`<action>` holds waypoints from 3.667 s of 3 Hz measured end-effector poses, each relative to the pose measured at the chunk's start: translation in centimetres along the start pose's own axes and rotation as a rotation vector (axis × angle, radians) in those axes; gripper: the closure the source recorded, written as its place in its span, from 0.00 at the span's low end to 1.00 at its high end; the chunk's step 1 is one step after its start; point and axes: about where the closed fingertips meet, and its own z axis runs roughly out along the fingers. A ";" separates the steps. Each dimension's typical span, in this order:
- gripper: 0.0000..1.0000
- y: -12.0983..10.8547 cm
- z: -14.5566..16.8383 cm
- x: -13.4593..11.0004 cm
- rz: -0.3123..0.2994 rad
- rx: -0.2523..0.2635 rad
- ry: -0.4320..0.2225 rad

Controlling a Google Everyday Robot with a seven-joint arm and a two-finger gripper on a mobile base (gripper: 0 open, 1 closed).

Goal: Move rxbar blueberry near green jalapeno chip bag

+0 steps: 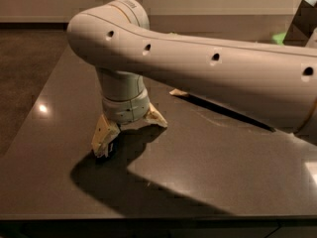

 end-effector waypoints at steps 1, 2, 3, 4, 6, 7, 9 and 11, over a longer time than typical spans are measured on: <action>0.41 0.5 -0.2 -0.1 0.001 -0.006 0.002; 0.64 0.5 -1.0 -0.1 0.001 -0.006 0.001; 0.95 0.5 -2.2 0.0 0.001 -0.006 0.001; 1.00 0.5 -2.6 0.0 0.001 -0.006 0.001; 1.00 0.5 -5.9 -6.7 -0.028 0.065 -0.050; 1.00 -1.0 -7.9 -9.6 -0.012 0.076 -0.105; 1.00 -0.4 -8.2 -11.2 -0.012 0.045 -0.170; 1.00 -5.5 -12.5 -11.7 0.085 0.003 -0.322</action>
Offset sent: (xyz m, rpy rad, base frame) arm -0.0135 0.0359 0.0303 -0.0320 -0.0089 0.0283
